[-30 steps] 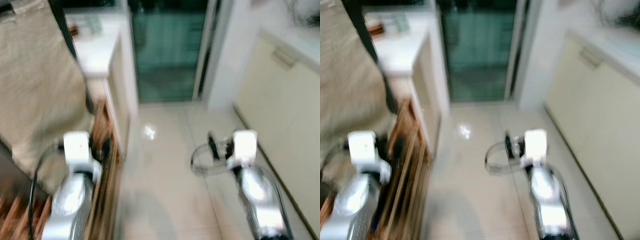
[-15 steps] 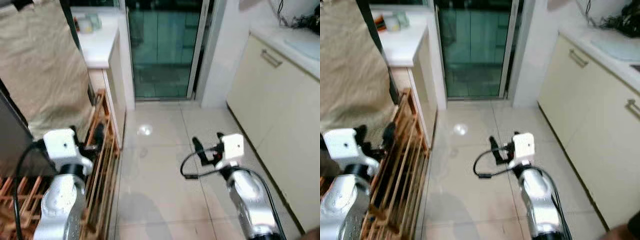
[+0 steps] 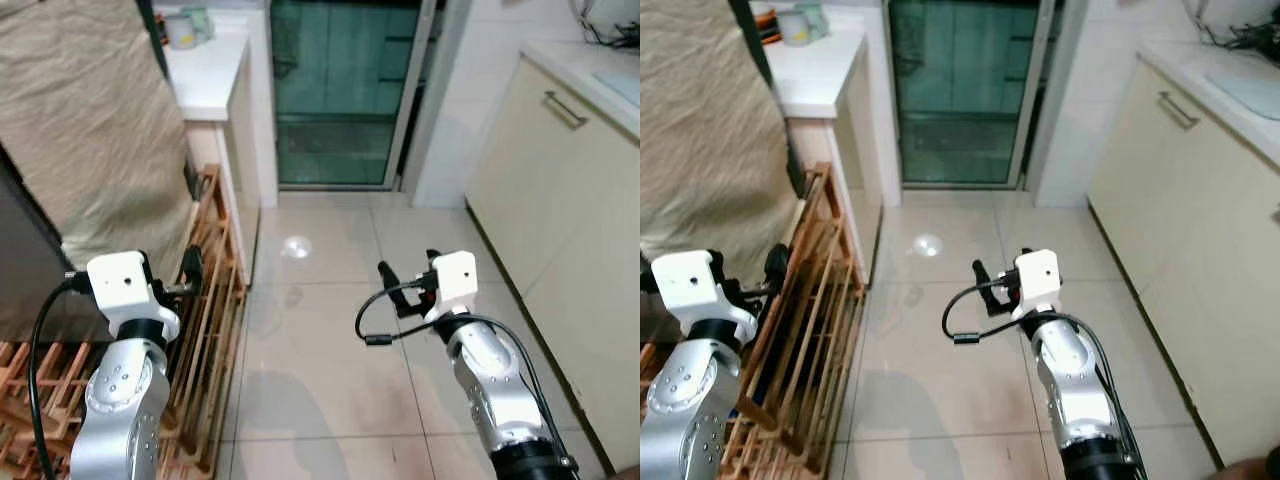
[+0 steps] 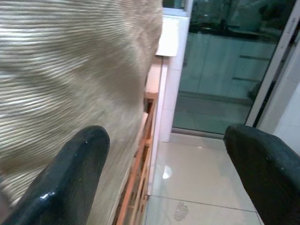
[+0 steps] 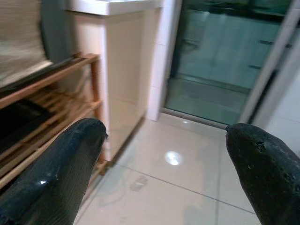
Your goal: Restocking fridge
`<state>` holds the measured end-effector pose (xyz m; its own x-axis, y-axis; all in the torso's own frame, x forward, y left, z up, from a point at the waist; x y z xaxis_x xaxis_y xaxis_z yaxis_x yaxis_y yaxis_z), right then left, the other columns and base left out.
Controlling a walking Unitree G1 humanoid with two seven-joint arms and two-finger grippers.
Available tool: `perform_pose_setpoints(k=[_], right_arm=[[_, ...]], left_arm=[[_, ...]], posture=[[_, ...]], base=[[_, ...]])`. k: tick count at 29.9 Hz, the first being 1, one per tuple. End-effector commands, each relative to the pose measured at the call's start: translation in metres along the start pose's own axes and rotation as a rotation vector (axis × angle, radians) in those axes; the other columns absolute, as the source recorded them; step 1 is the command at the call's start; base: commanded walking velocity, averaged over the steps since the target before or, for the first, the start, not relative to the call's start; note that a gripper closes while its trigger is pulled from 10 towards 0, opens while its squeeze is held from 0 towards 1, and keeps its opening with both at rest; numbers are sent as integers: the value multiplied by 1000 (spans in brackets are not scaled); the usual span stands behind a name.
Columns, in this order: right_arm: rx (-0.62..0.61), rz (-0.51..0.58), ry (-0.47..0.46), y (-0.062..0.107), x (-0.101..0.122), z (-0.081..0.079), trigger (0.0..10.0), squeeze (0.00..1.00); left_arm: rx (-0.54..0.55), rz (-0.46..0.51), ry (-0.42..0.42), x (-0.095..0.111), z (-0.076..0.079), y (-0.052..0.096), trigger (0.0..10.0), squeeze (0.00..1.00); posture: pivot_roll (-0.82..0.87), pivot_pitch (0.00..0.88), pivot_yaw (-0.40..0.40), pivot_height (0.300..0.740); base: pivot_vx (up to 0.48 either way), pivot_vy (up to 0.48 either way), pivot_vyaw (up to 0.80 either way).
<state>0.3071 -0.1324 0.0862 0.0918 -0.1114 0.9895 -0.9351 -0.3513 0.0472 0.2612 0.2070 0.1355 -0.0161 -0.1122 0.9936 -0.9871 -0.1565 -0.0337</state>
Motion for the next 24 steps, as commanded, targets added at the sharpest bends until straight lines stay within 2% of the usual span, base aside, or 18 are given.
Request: perform_pose_setpoints(k=[1,2,5,12,14,24], right_arm=[[24,5,15,-1,1,-3,10000,0],[25,6,16,-1,1,-4,10000,0],[-19,2,-13,-2,-1,1,10000,0],[-7,8,-12,-2,1,1,10000,0],[17,0,-9,-3,0,-2,10000,0],[69,-4,-3,-5,1,-8,10000,0]], left_arm=[[2,24,-1,5,2,1,10000,102],[5,27,-16,6,2,1,10000,0],[-11,31,-32,8,4,1,10000,0],[15,32,-17,10,0,-1,10000,0],[41,50,1,14,-5,-4,10000,0],[47,64,4,18,-4,-6,10000,0]], posture=[[-58,0,15,740],[-56,0,14,740],[-55,0,16,740],[-55,0,17,740],[-56,0,17,740],[-57,0,15,740]], base=[[0,0,481],[0,0,500],[0,0,367],[0,0,0],[0,0,591],[0,0,464]])
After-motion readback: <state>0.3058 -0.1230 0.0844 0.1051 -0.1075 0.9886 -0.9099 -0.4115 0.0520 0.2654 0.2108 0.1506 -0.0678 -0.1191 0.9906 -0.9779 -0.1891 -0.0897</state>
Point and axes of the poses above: a point about 5 cm out from each wrist's last joint towards the gripper, its own y axis pointing back from the gripper into the wrist, its own x axis along the axis of the wrist's last joint, z = x × y, the point moved 1 cm from there along -y, pointing out of the wrist towards the gripper, and after that the axes turned 11 degrees about -y, right-handed, at the moved point
